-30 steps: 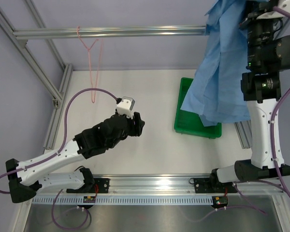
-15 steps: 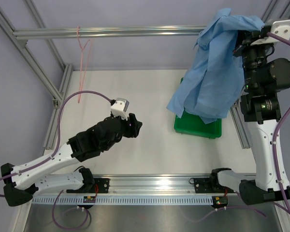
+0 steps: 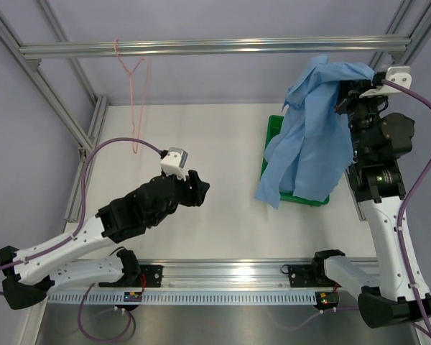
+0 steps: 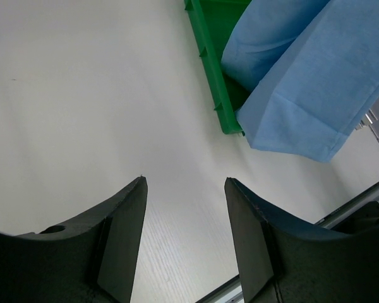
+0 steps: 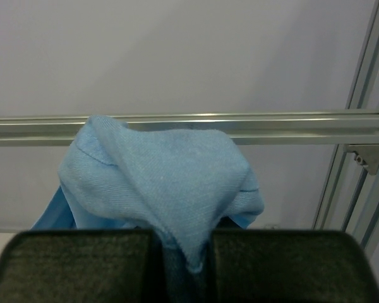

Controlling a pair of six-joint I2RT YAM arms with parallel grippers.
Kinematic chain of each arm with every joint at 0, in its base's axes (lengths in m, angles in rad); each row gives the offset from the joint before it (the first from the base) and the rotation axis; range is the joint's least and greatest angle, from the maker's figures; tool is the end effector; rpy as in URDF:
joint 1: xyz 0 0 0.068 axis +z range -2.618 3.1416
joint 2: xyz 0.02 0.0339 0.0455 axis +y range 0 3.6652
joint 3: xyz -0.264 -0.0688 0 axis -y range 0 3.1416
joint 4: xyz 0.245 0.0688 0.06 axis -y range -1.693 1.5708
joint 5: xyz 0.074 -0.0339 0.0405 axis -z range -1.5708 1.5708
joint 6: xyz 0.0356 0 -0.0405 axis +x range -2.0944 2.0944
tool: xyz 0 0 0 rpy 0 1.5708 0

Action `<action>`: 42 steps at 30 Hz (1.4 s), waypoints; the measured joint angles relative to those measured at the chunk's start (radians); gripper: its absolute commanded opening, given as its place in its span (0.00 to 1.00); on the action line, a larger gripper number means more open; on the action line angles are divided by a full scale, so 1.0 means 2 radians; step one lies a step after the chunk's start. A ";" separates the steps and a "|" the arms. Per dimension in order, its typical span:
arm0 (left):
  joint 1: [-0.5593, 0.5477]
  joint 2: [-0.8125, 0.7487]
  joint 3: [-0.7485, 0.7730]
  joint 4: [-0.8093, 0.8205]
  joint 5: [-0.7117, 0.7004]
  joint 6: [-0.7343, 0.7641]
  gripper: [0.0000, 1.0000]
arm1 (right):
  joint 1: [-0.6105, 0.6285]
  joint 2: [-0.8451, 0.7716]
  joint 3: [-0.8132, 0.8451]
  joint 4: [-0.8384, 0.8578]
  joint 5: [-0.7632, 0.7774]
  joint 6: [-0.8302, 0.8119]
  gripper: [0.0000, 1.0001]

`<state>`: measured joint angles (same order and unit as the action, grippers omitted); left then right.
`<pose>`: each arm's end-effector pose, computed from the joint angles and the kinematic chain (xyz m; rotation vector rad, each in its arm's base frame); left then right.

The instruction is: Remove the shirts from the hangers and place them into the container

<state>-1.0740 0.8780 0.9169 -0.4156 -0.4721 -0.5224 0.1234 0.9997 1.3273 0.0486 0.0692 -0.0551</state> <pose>0.1058 -0.1612 0.3472 0.2217 1.9407 -0.6148 0.1907 0.0212 0.5115 -0.0459 1.1947 0.0186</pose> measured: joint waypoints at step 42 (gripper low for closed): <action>0.000 -0.021 -0.005 0.000 0.003 -0.001 0.59 | 0.000 0.328 0.082 -0.293 0.103 0.118 0.00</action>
<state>-1.0740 0.8356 0.9062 -0.4164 -0.4667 -0.5247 0.1234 1.6558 1.4910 -0.5381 0.2760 0.1806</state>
